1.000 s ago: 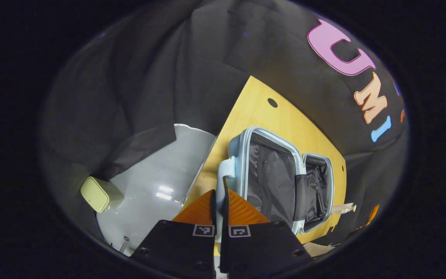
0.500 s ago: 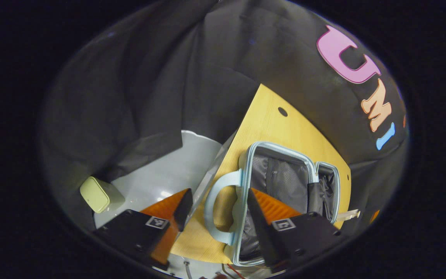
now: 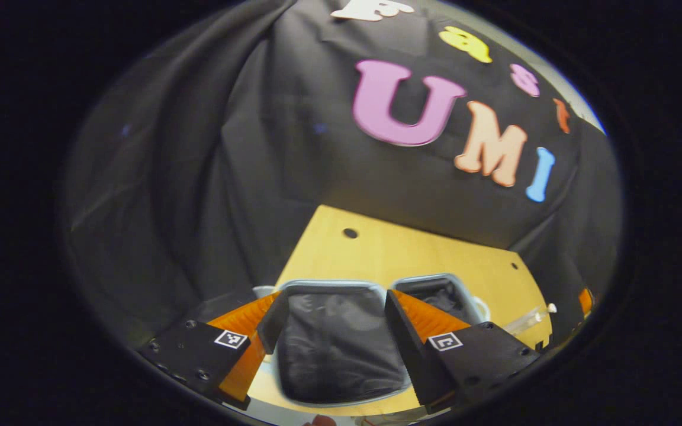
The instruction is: First open the suitcase, pack the skin care products into it, and then close the suitcase.
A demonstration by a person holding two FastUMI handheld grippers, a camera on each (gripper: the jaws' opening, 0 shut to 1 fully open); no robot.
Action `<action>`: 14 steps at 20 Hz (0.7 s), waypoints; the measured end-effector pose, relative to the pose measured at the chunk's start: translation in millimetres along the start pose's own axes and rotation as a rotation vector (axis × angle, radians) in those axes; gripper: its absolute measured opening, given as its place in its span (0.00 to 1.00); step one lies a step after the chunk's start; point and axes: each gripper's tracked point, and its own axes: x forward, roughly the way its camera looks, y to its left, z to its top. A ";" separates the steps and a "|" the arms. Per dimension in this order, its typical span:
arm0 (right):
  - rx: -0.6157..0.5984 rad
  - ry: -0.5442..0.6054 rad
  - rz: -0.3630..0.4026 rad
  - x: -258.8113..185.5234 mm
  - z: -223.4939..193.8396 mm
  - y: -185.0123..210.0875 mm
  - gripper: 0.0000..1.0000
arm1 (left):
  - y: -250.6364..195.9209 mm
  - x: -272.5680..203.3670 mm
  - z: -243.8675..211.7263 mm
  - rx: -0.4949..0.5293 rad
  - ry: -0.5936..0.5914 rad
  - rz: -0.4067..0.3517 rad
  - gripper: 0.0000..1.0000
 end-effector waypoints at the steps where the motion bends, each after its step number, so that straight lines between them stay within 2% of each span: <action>1: 0.000 0.009 0.010 0.5 -4.1 -4.7 0.98 | -26.5 -3.7 -3.5 0.020 -0.011 -0.029 0.94; 6: -0.004 0.075 0.055 9.5 -41.2 -28.3 0.98 | -180.4 -1.5 -33.9 0.043 -0.084 -0.248 0.94; 8: -0.037 0.101 0.071 16.0 -60.8 -38.7 0.98 | -224.5 4.2 -51.0 0.044 -0.118 -0.302 0.95; 11: -0.068 0.142 0.099 26.9 -94.2 -50.1 0.98 | -300.5 10.6 -96.0 0.011 -0.084 -0.417 0.94; 14: -0.097 0.186 0.130 34.8 -131.2 -54.2 0.98 | -349.8 30.9 -148.7 0.038 -0.029 -0.486 0.95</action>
